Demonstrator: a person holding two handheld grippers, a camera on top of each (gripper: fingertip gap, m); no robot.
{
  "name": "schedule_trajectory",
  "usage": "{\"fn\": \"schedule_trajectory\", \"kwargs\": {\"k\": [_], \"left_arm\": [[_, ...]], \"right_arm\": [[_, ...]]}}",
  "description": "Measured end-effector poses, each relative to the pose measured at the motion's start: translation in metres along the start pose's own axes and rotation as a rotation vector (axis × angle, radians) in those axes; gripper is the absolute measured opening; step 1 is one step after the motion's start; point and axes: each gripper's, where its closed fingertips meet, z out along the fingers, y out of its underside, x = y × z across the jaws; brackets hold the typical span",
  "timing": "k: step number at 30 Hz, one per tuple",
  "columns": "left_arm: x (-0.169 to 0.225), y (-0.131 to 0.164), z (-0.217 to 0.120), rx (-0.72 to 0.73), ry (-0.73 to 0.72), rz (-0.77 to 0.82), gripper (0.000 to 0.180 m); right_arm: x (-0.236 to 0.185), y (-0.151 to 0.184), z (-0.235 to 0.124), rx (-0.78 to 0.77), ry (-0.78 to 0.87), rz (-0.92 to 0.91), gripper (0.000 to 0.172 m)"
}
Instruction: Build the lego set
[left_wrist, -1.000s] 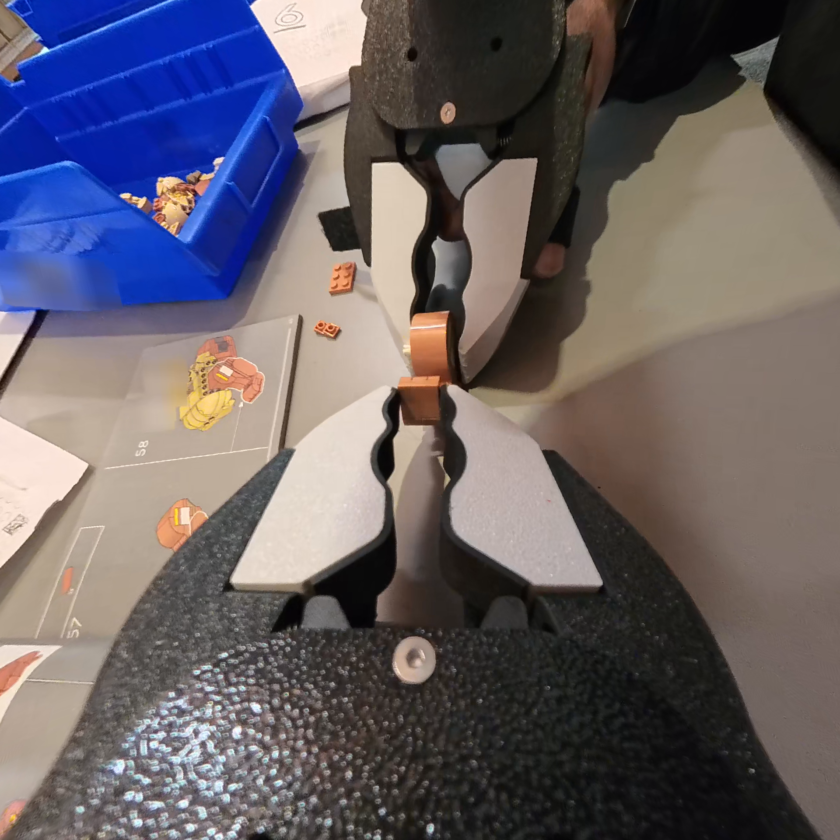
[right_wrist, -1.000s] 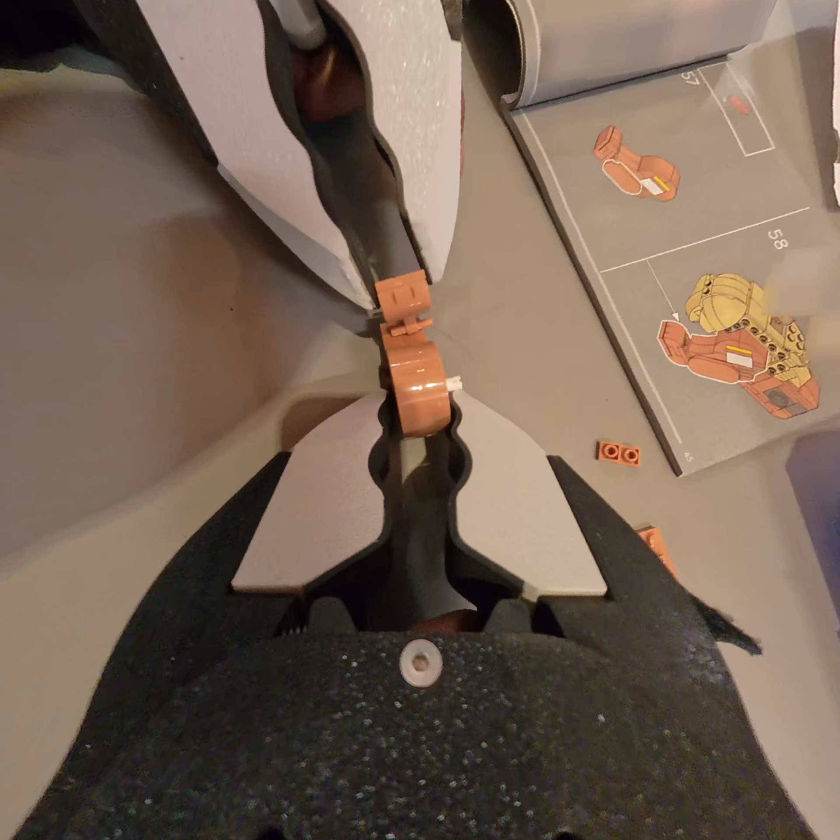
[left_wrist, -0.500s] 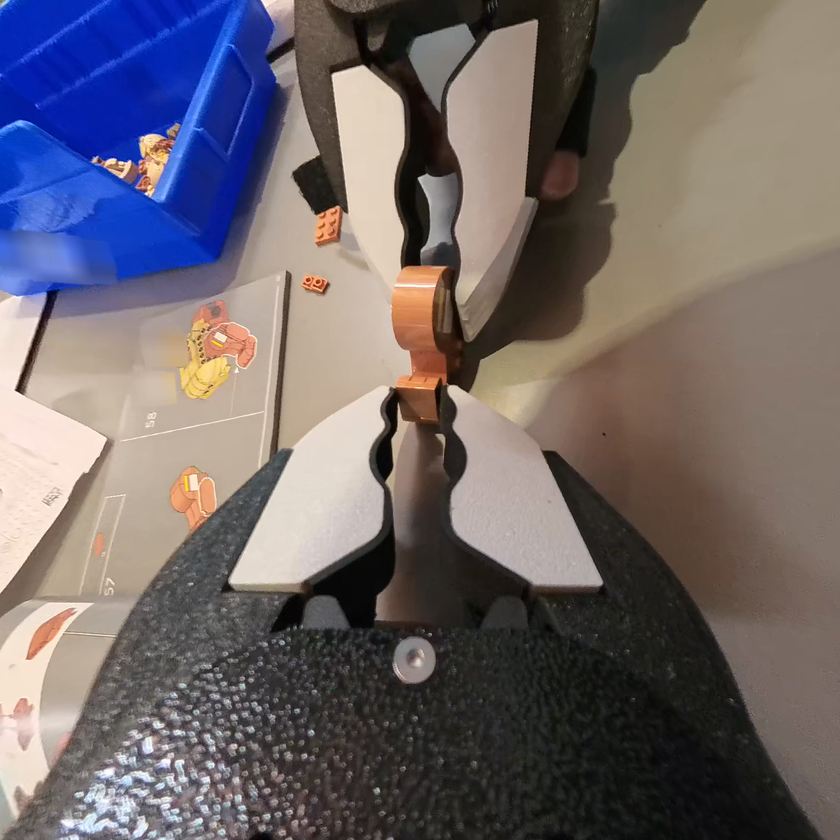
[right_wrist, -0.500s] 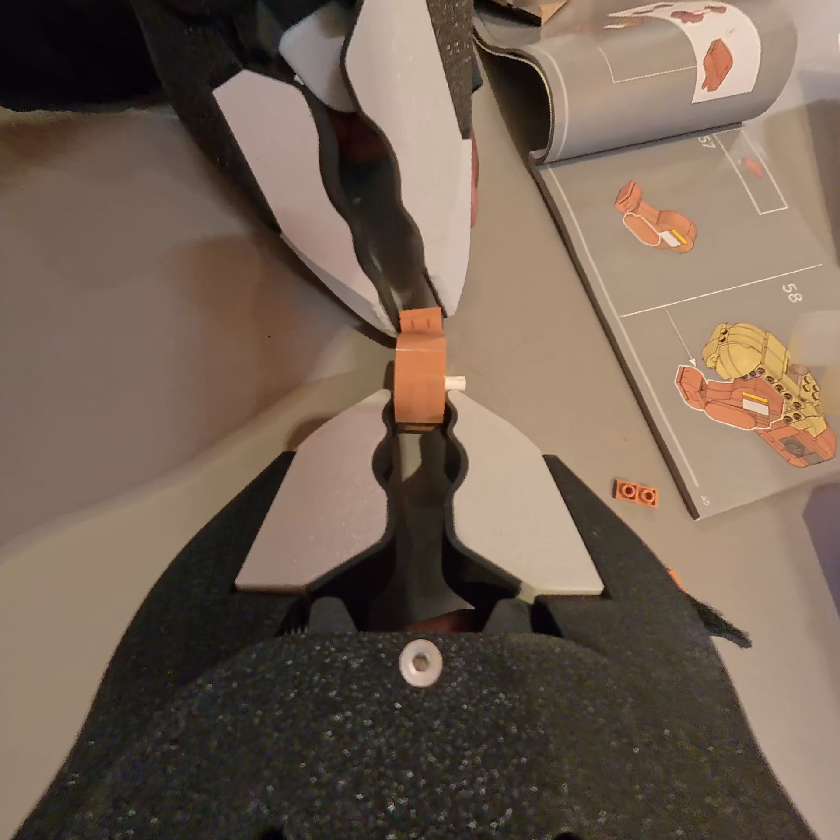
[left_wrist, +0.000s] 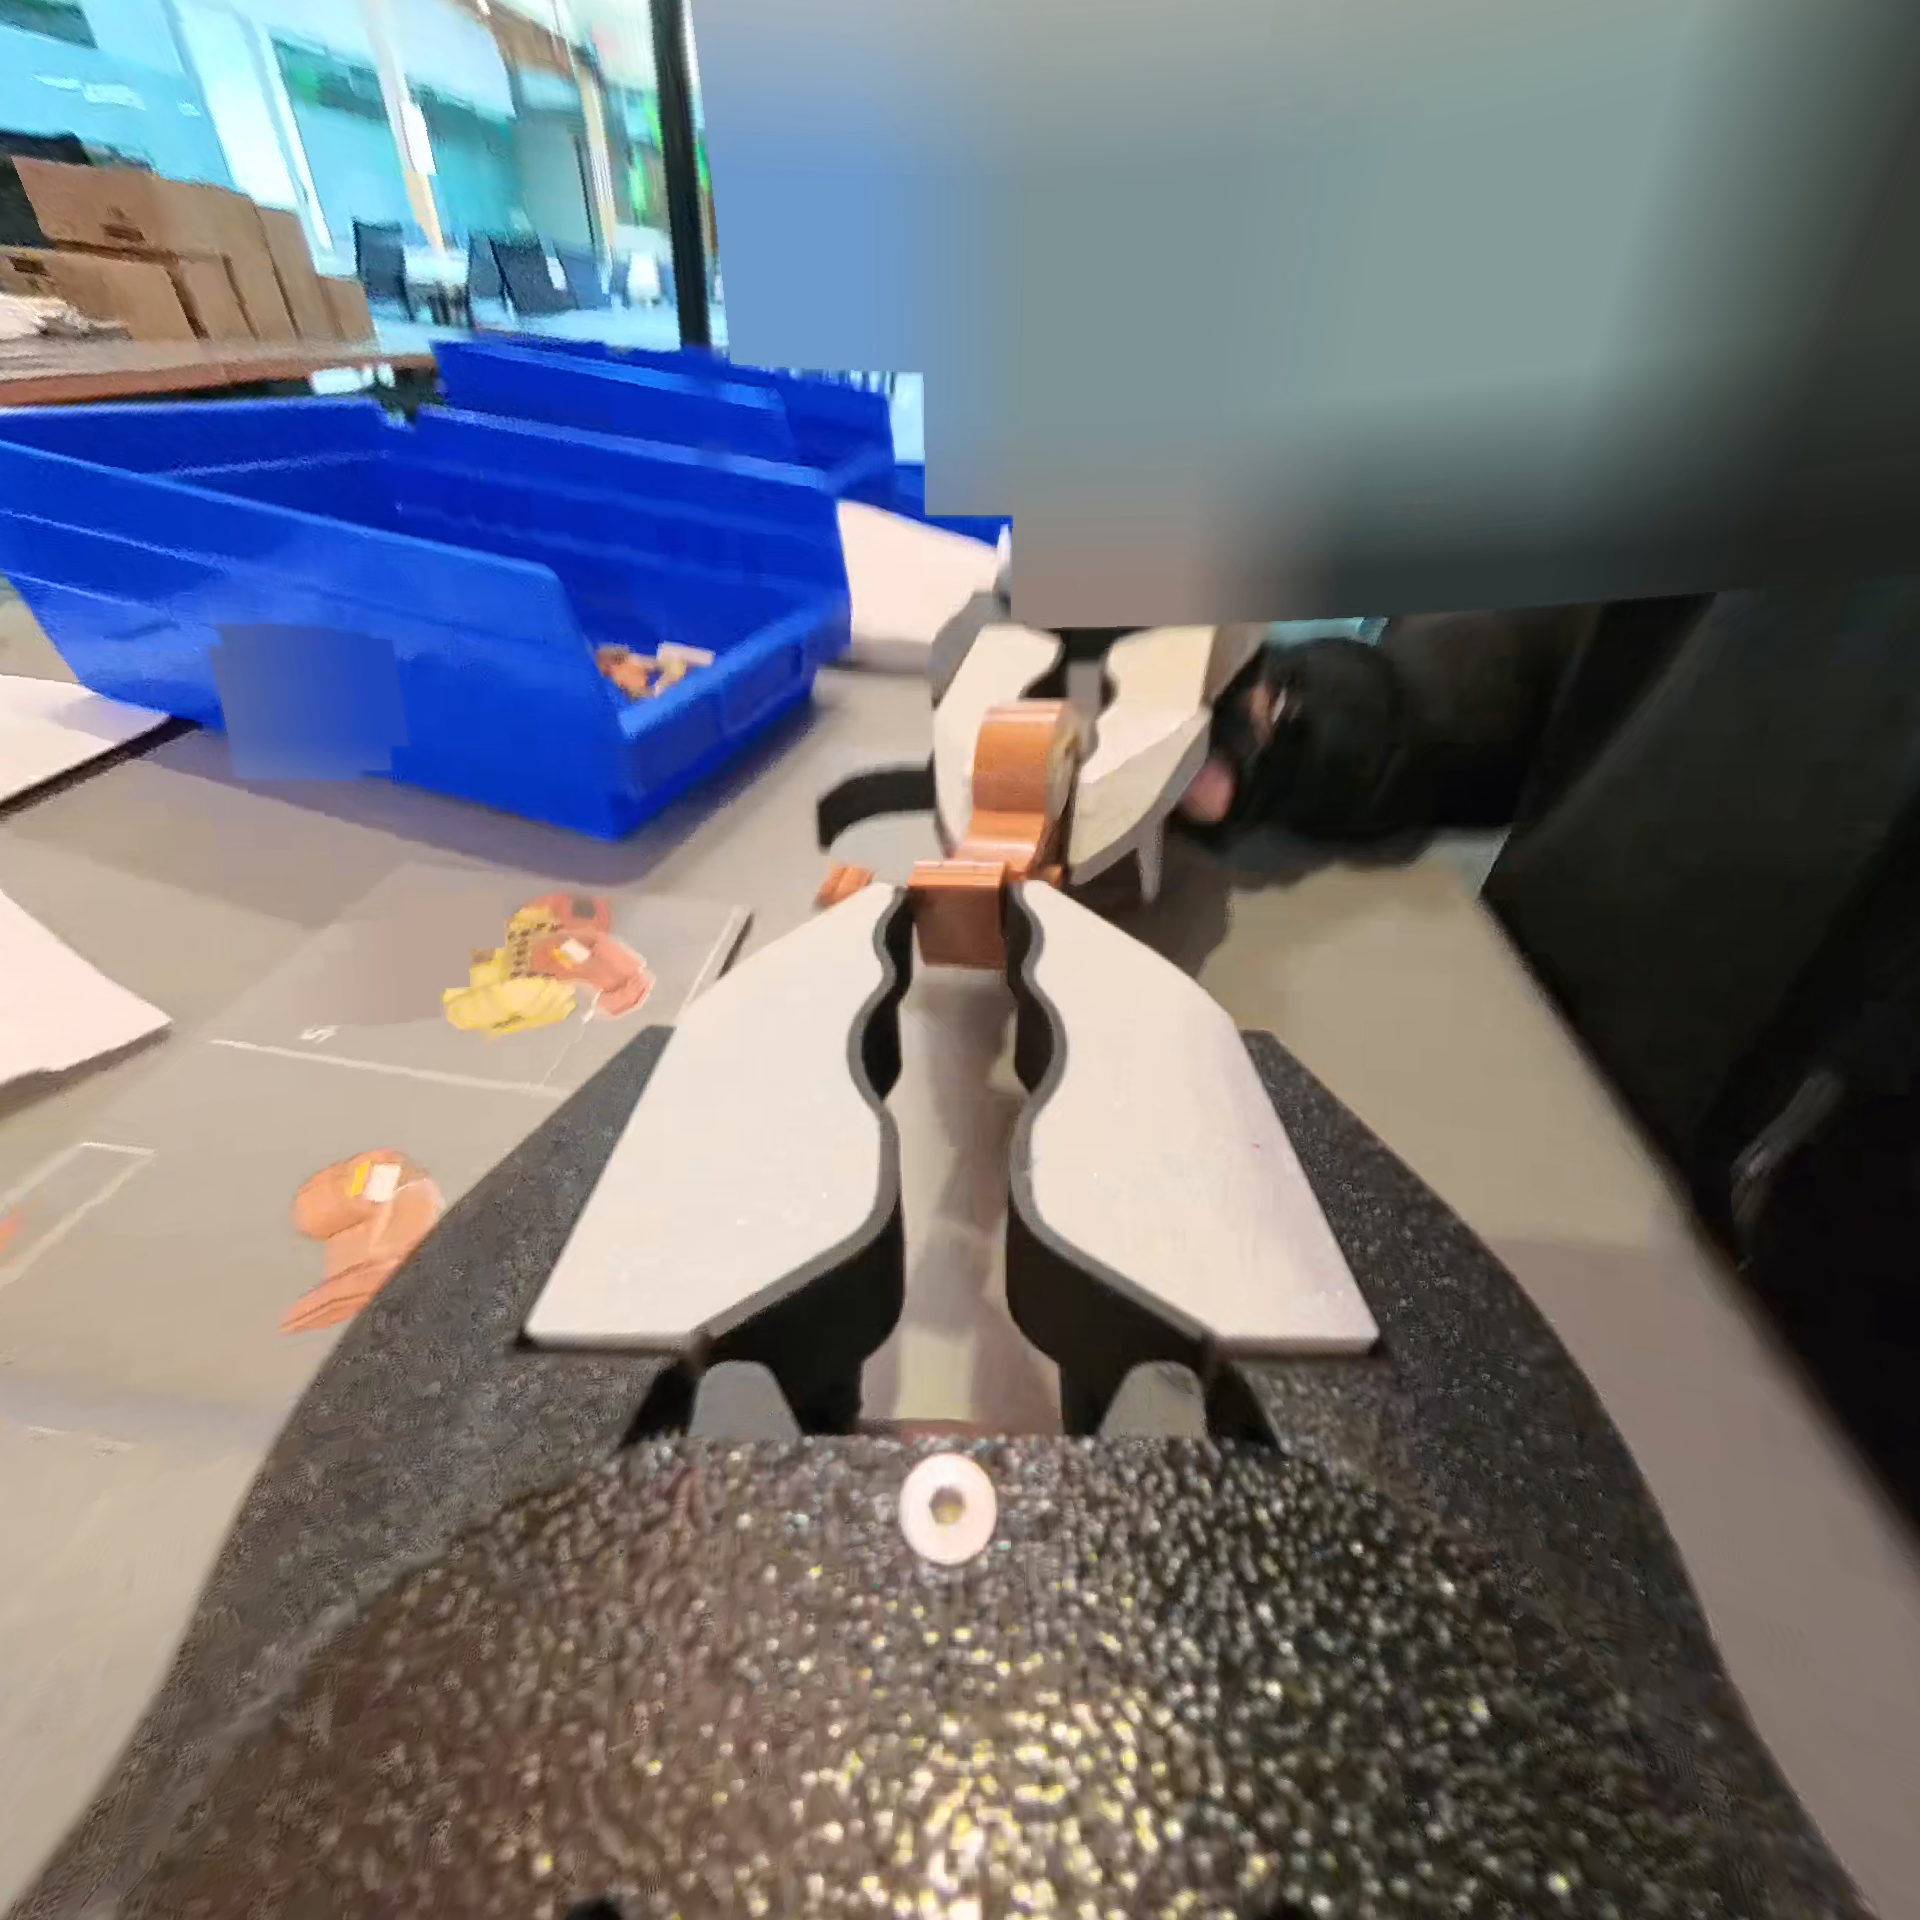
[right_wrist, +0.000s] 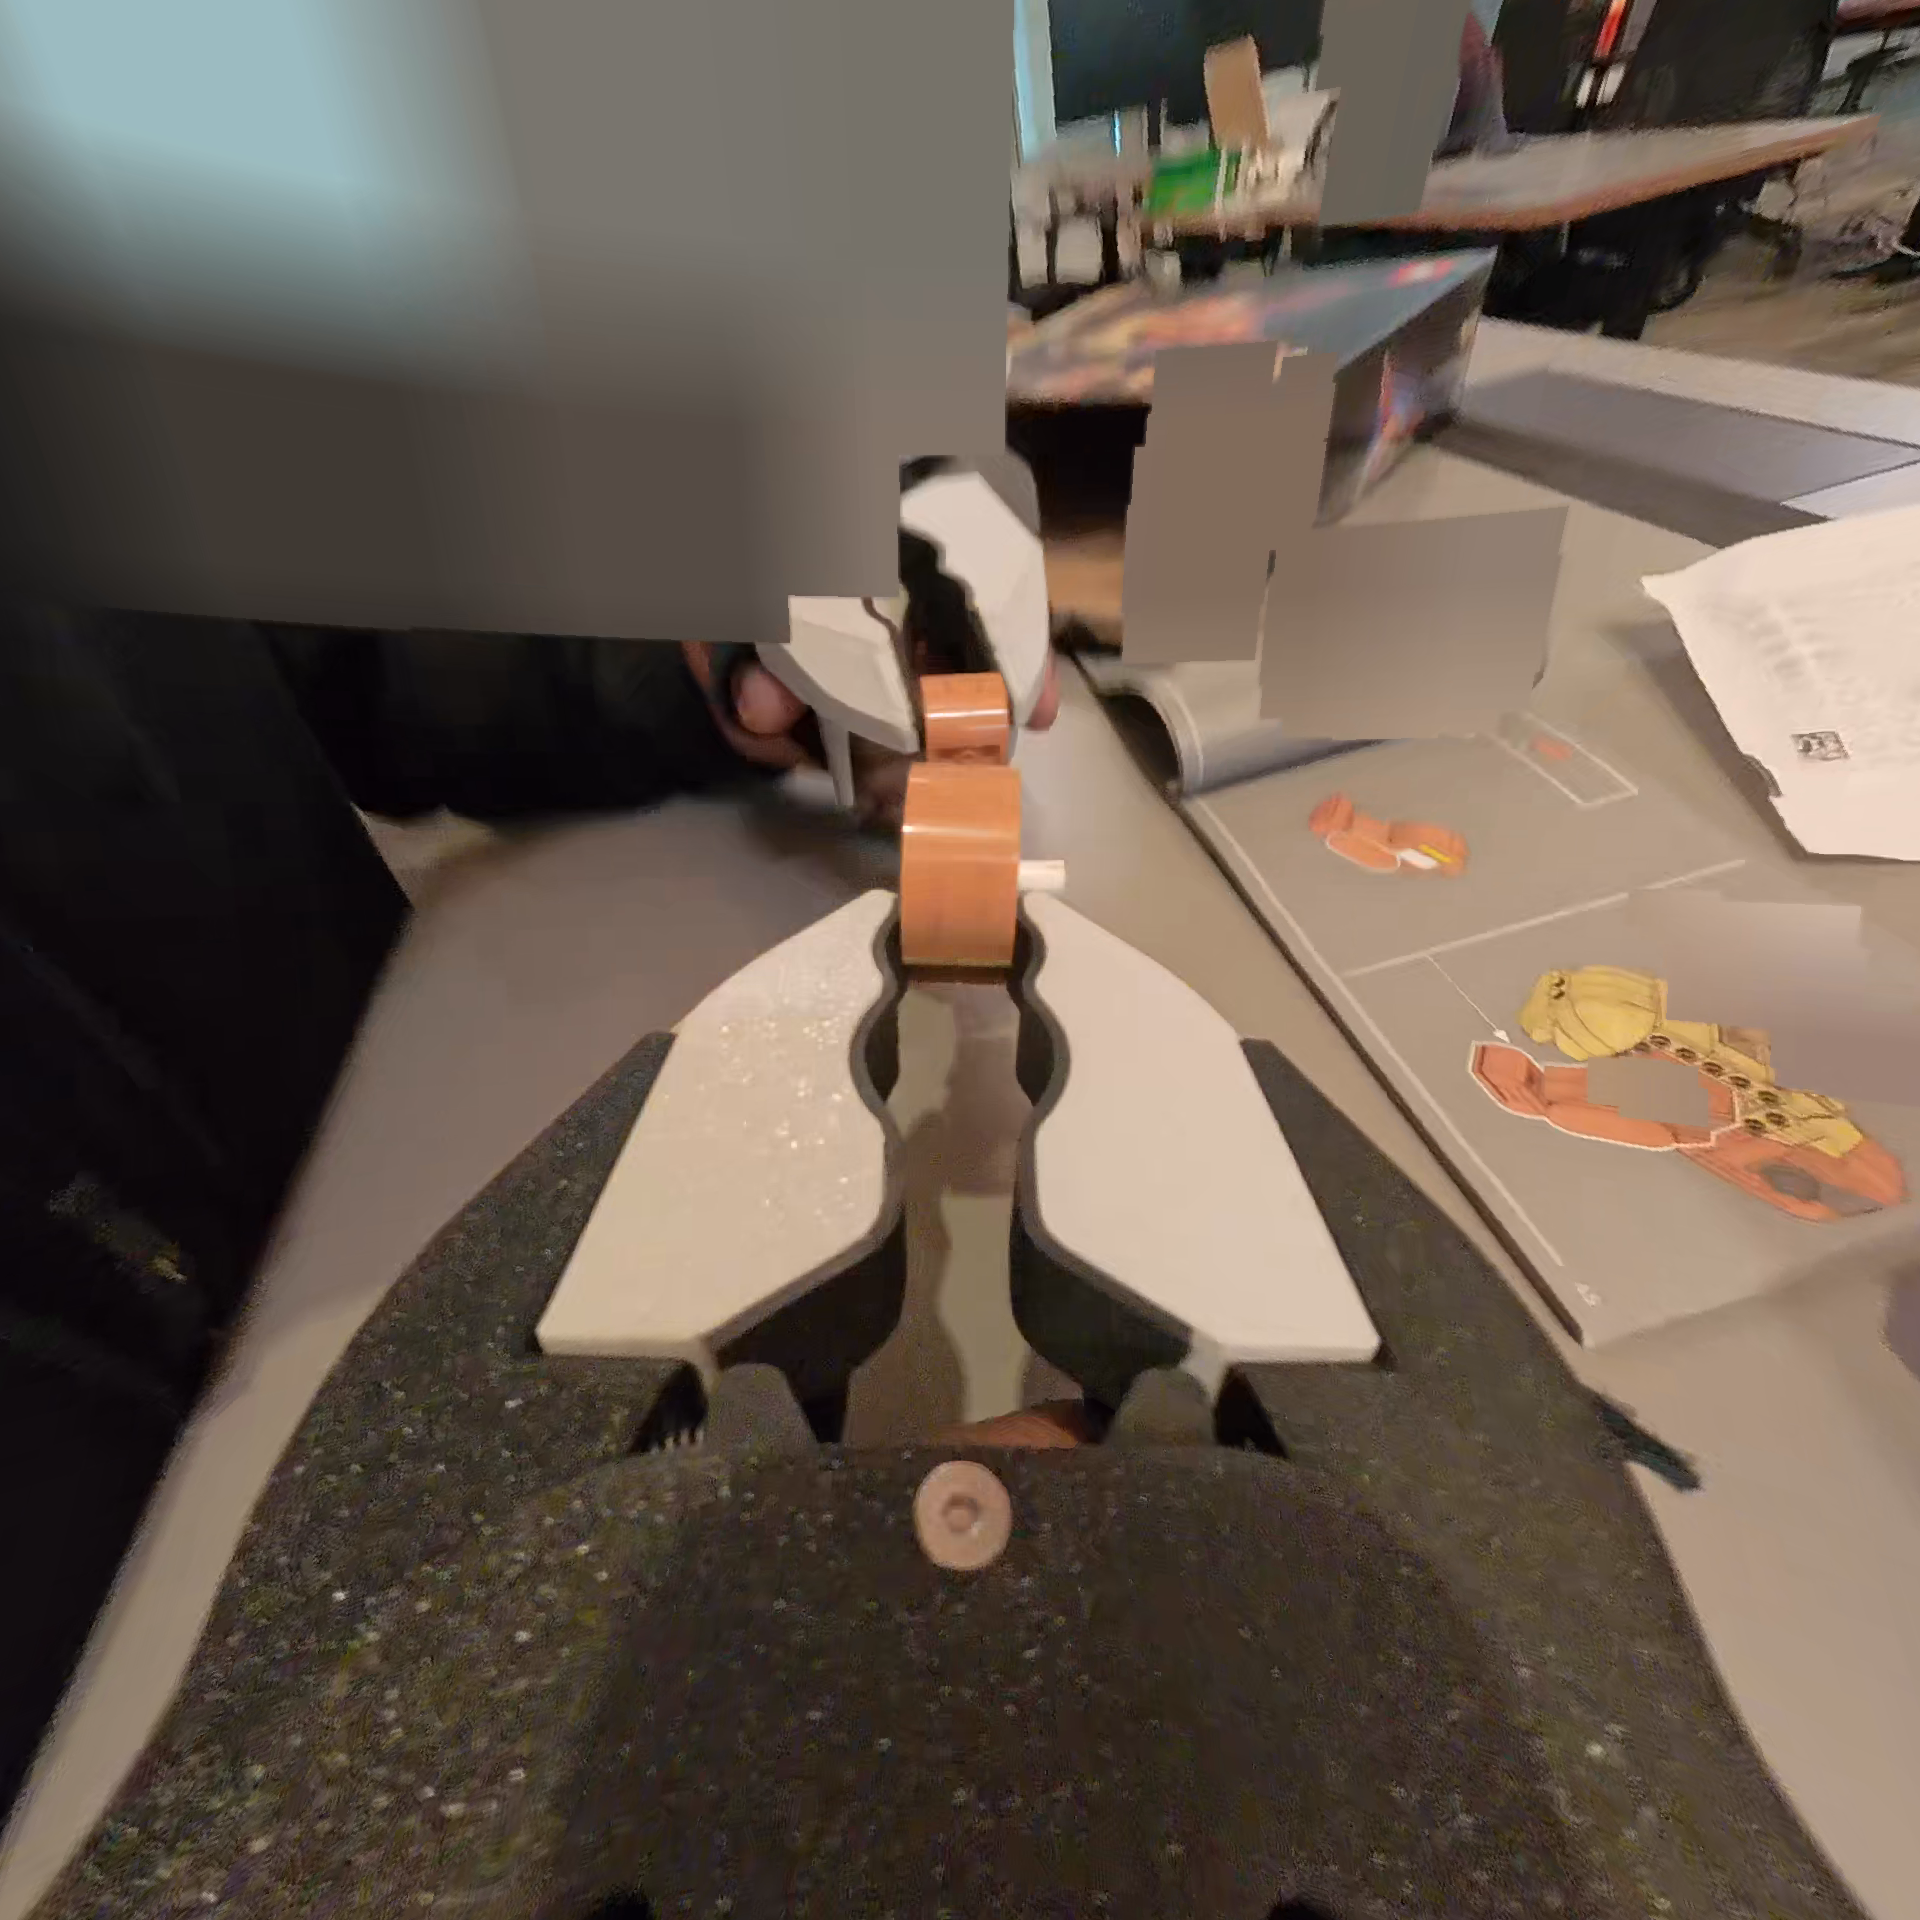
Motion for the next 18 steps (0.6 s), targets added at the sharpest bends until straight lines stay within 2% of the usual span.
{"fn": "schedule_trajectory", "kwargs": {"k": [4,6,12,18], "left_arm": [[0.006,-0.027,-0.002,0.242,0.063,-0.213,0.016],[0.004,-0.033,-0.004,0.302,0.06,-0.268,0.016],[0.007,-0.035,-0.001,0.326,0.047,-0.29,0.016],[0.009,-0.033,0.001,0.32,0.044,-0.295,0.016]], "right_arm": [[0.002,-0.017,-0.008,0.135,-0.064,0.103,0.017],[-0.004,-0.023,-0.009,0.181,-0.111,0.127,0.017],[-0.01,-0.031,-0.008,0.249,-0.182,0.199,0.017],[-0.012,-0.03,-0.006,0.238,-0.186,0.193,0.017]]}}
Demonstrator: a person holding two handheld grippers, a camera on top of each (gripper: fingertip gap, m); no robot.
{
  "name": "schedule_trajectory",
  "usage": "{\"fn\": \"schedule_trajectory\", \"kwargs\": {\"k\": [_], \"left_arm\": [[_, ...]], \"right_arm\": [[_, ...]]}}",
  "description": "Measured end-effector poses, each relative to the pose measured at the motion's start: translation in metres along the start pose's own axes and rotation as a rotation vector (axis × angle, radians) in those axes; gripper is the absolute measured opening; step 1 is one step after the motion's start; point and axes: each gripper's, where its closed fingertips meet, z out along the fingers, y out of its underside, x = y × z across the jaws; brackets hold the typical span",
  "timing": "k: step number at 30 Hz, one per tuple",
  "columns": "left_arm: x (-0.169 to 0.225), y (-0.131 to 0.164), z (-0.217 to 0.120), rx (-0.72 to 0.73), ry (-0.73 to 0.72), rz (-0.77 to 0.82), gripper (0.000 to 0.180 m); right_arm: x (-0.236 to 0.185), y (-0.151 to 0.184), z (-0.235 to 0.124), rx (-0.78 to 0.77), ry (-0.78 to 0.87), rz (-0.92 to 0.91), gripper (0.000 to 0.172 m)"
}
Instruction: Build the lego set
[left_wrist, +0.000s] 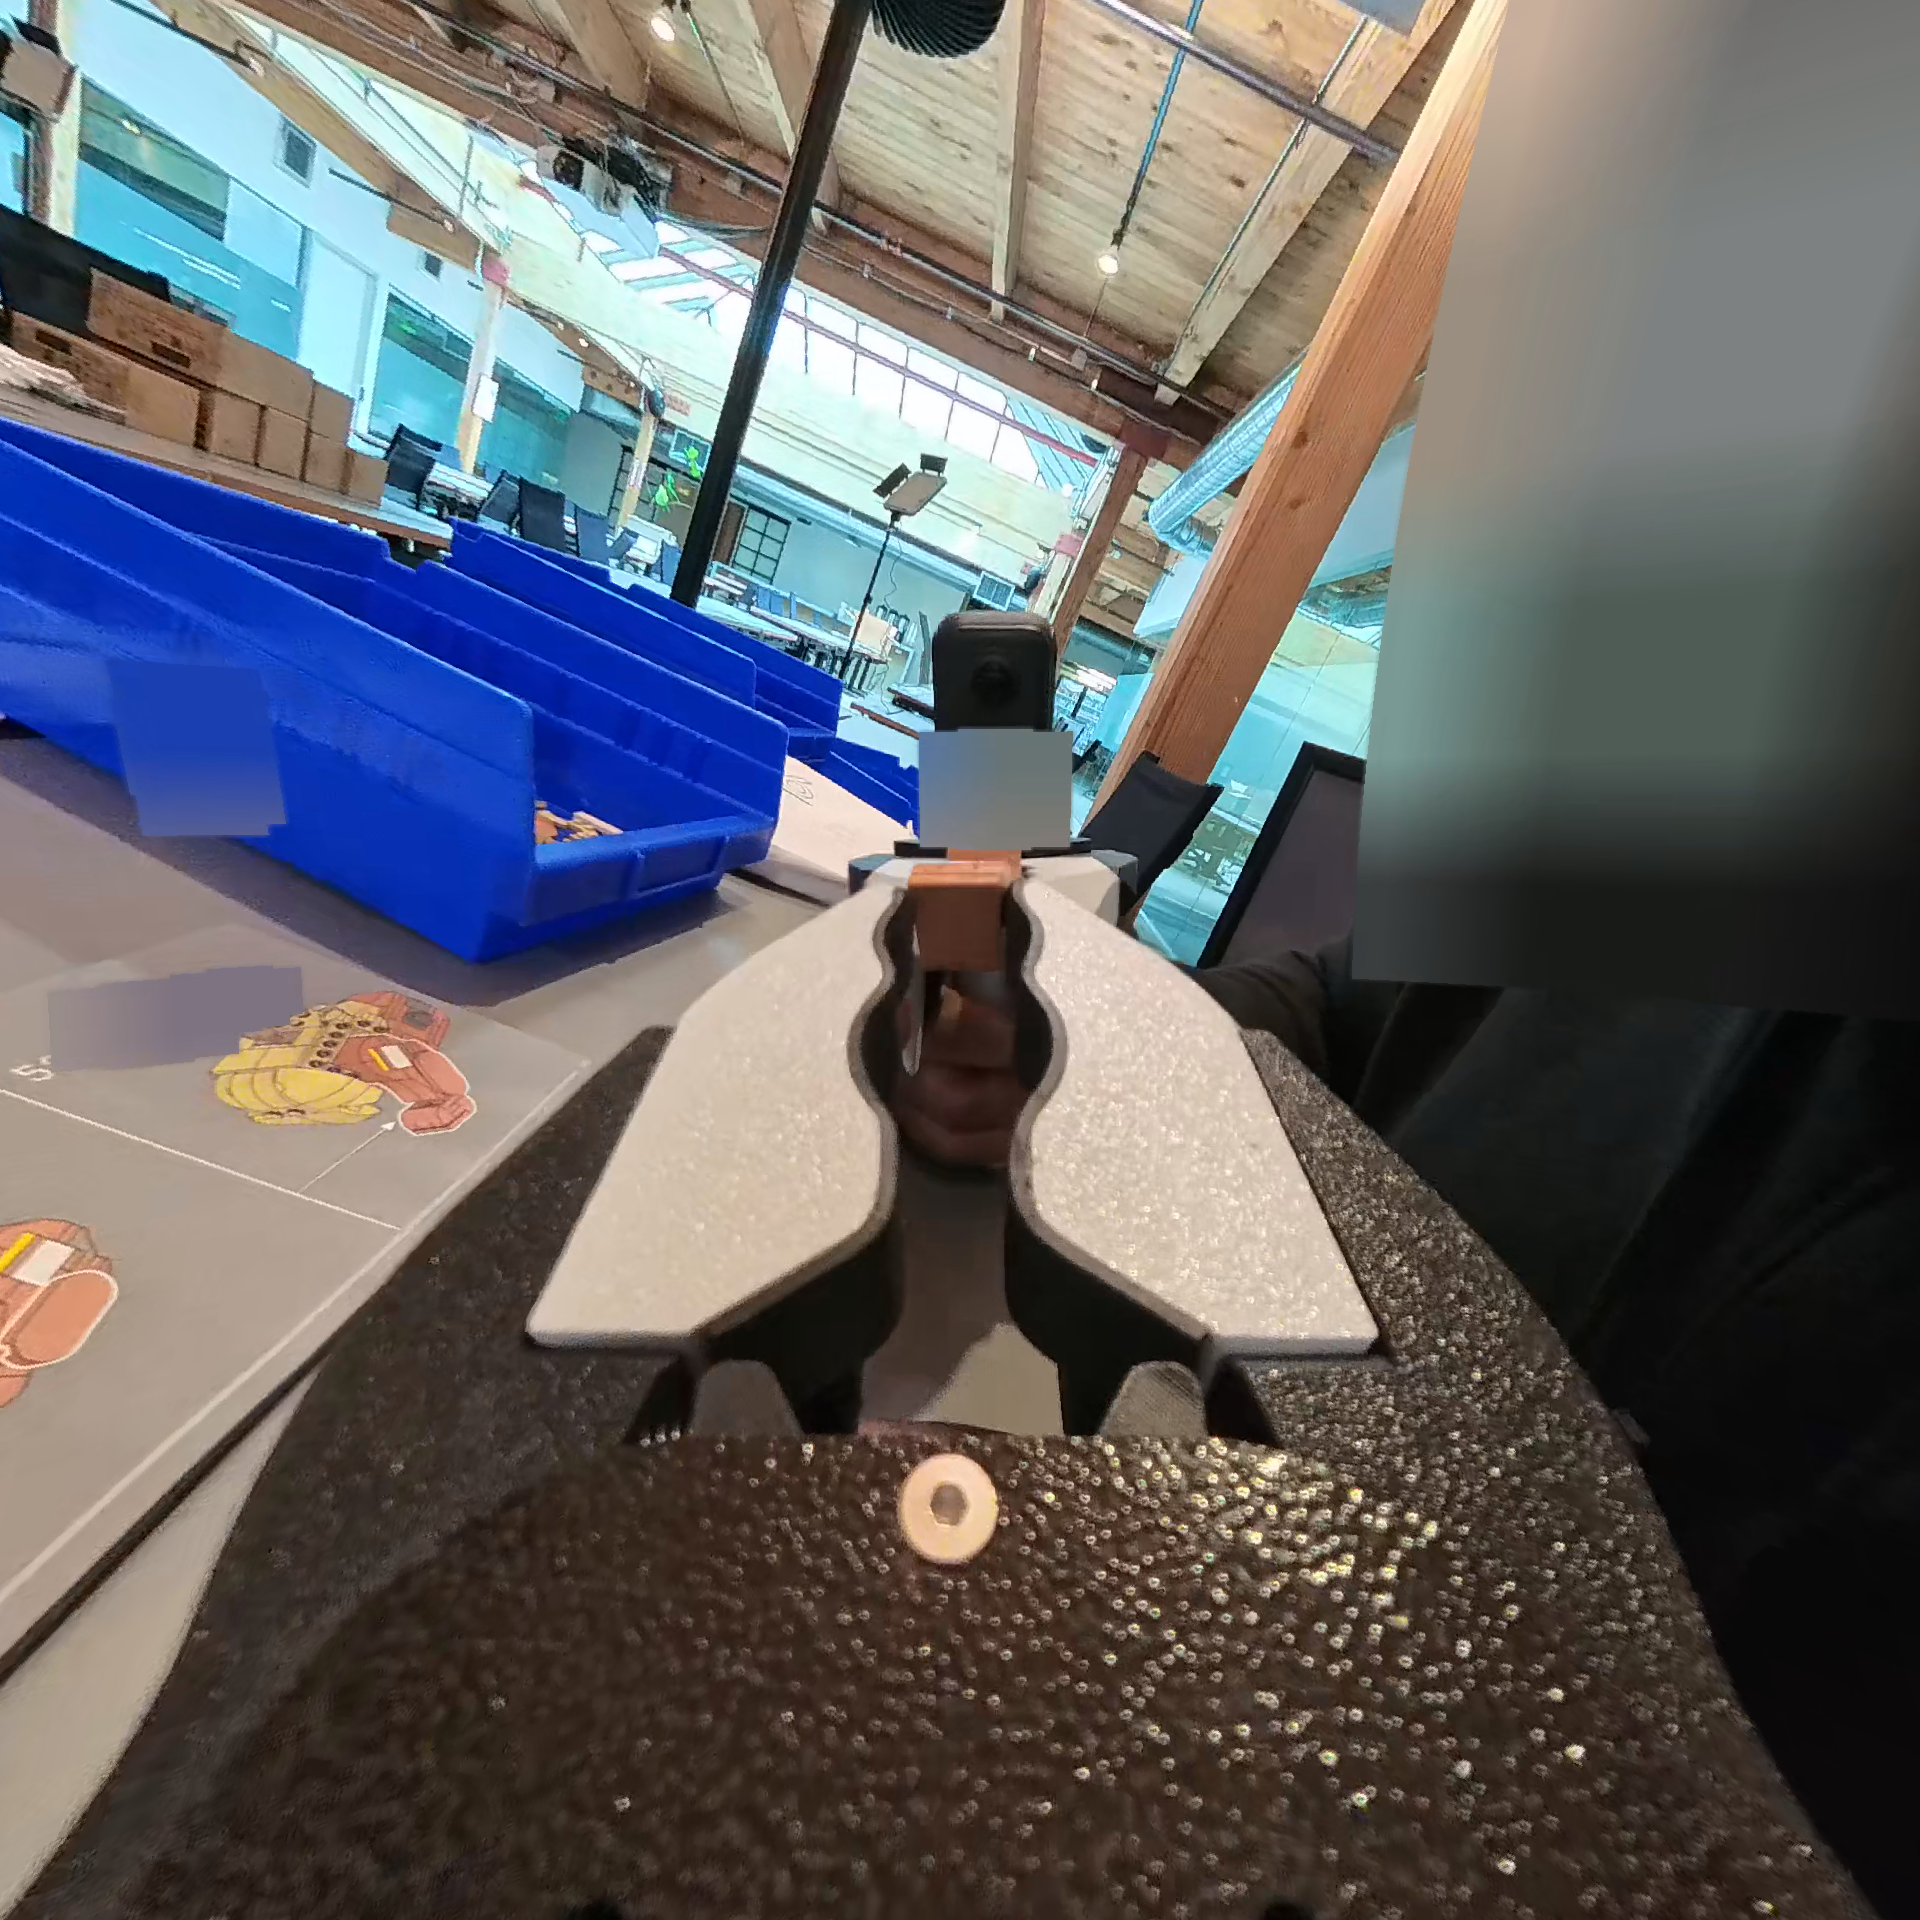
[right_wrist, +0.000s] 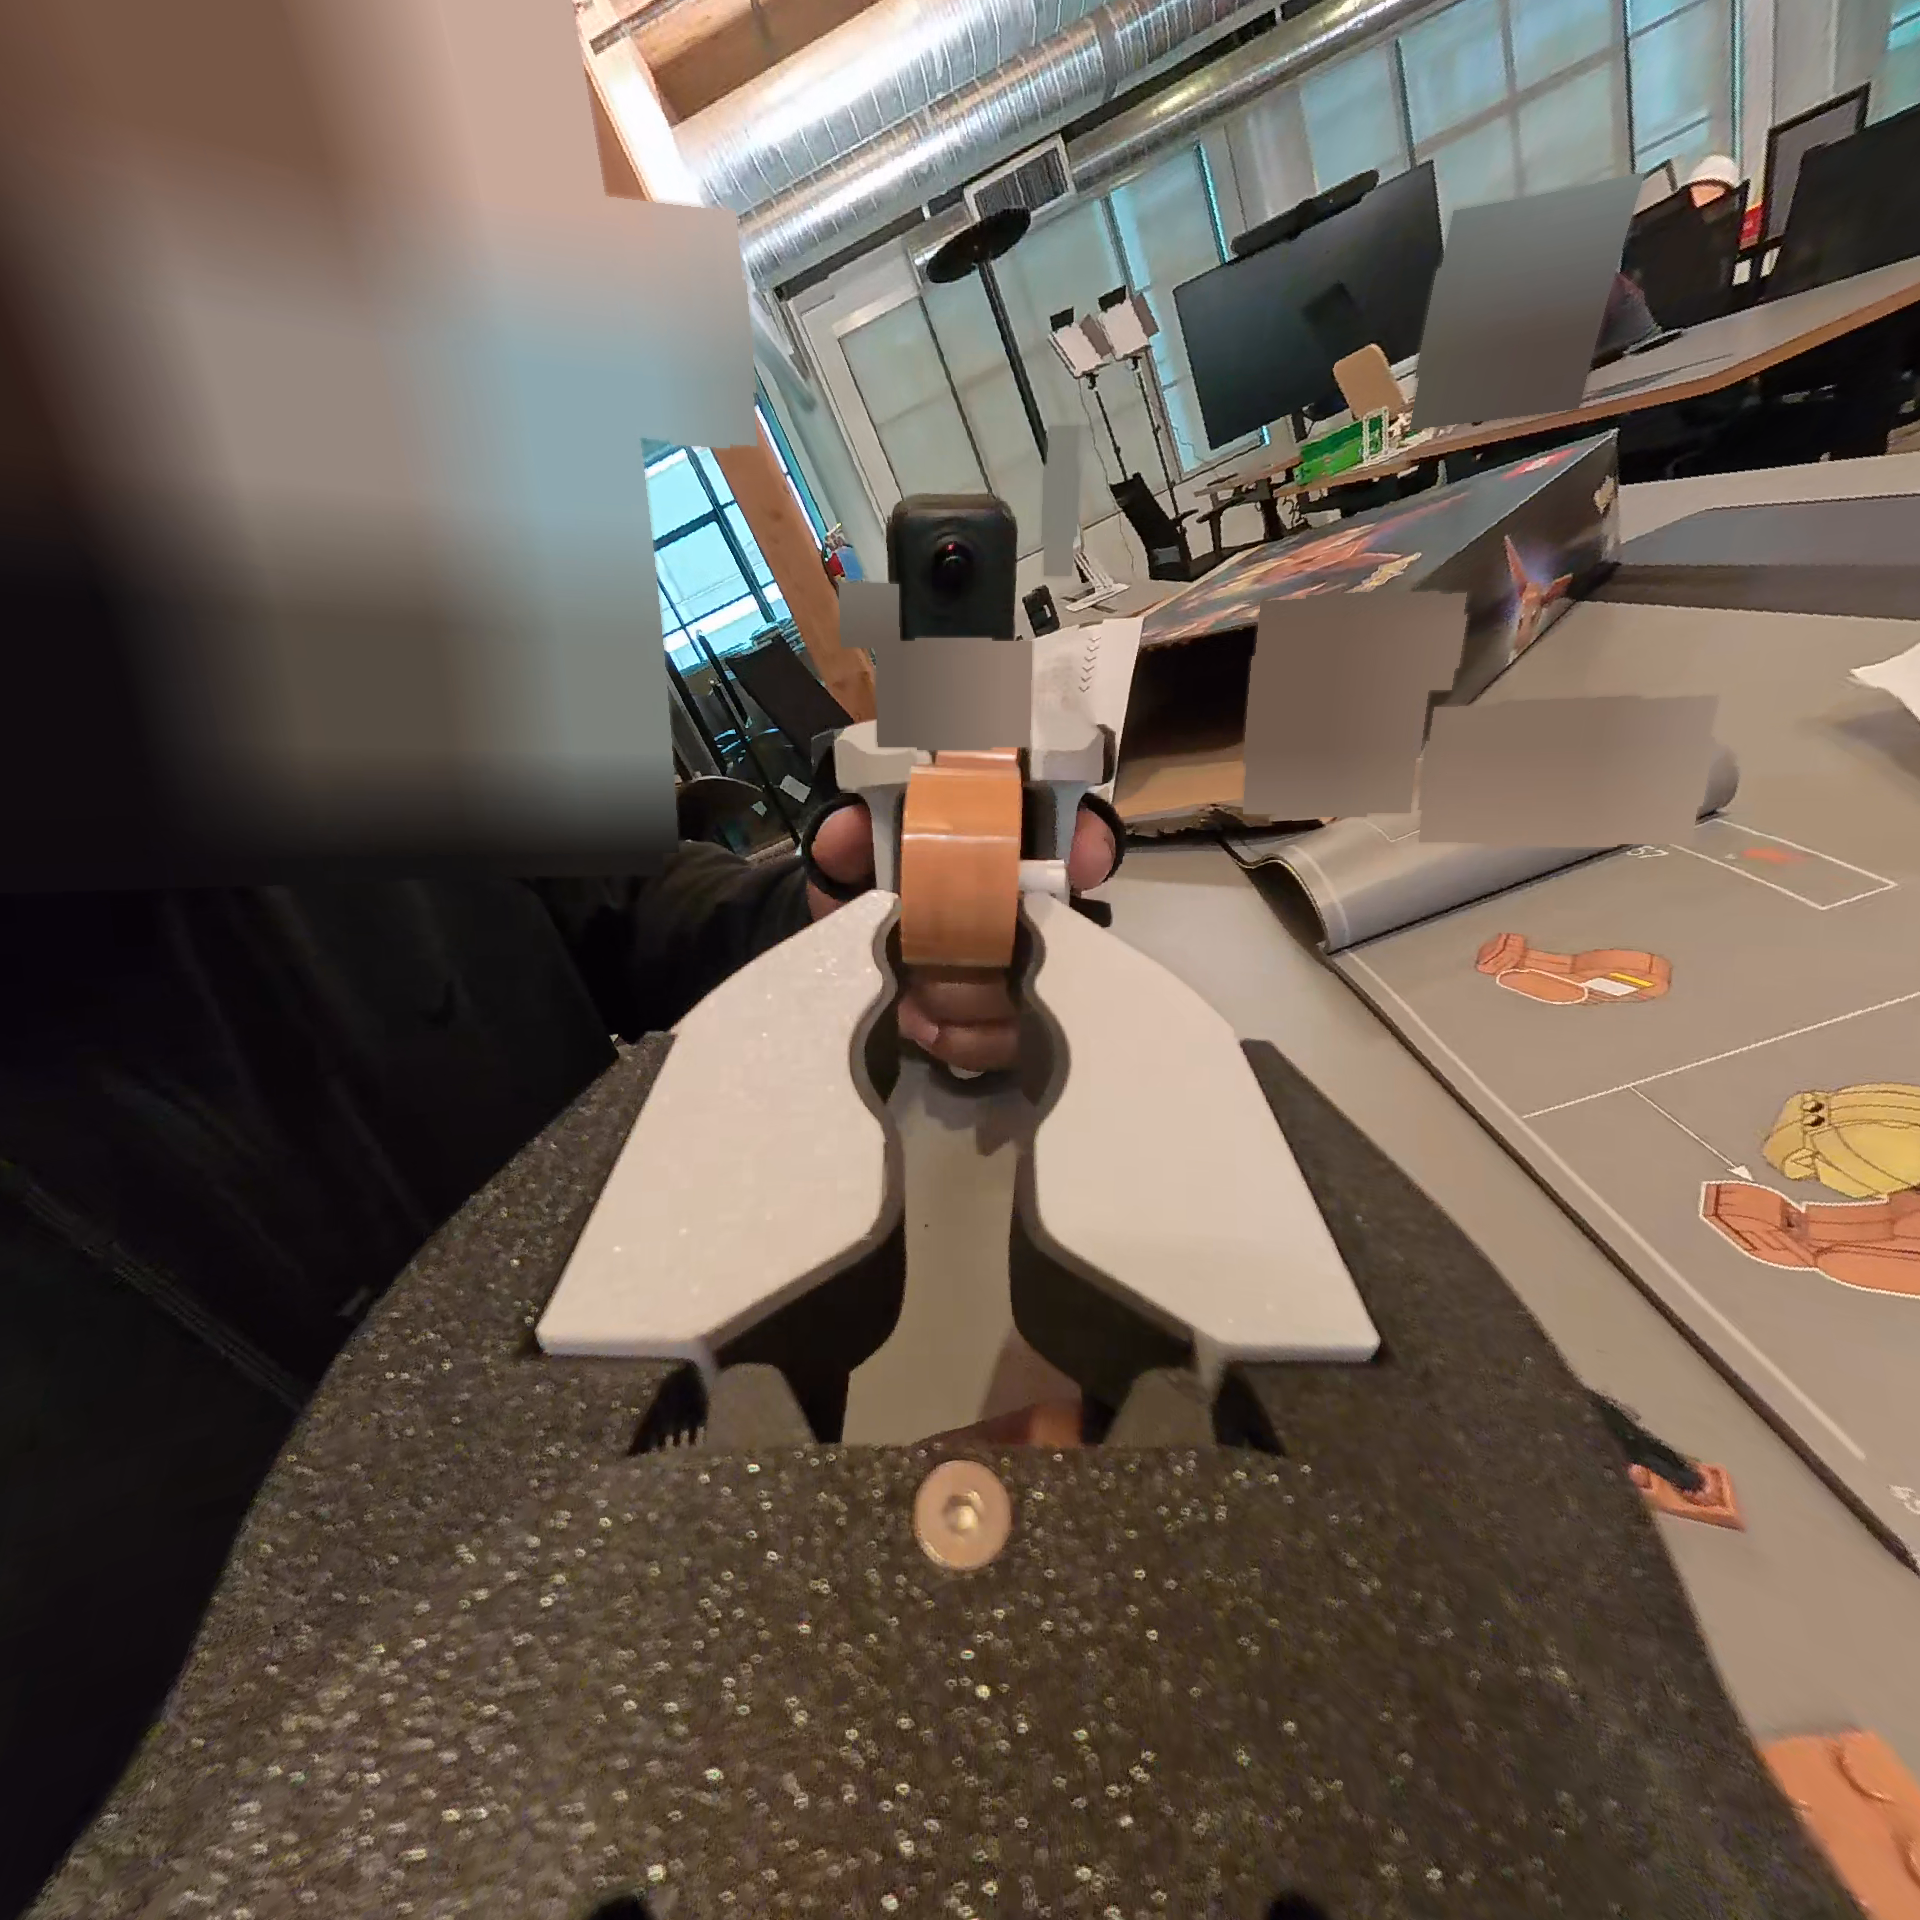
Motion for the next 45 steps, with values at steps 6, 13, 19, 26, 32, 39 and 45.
{"fn": "schedule_trajectory", "kwargs": {"k": [6,13,19,26,32,39,45], "left_arm": [[-0.003,0.003,0.0,-0.029,-0.022,0.002,0.016],[-0.009,0.008,0.0,-0.07,-0.046,-0.039,0.016],[-0.011,0.015,0.002,-0.116,-0.071,-0.033,0.018],[-0.012,0.016,0.002,-0.132,-0.08,-0.049,0.018],[-0.011,0.018,0.002,-0.155,-0.068,-0.086,0.018],[-0.006,0.02,0.002,-0.156,-0.028,-0.104,0.017],[-0.001,0.021,0.002,-0.162,0.01,-0.122,0.017]], "right_arm": [[0.004,0.004,0.0,-0.028,0.018,0.013,0.017],[0.009,0.008,-0.001,-0.064,0.049,0.045,0.017],[0.01,0.009,-0.001,-0.069,0.06,0.052,0.017],[0.012,0.009,-0.002,-0.069,0.06,0.076,0.017],[0.01,0.01,-0.003,-0.077,0.031,0.106,0.017],[0.006,0.012,-0.003,-0.091,-0.005,0.118,0.017],[0.002,0.013,-0.003,-0.1,-0.032,0.124,0.017]]}}
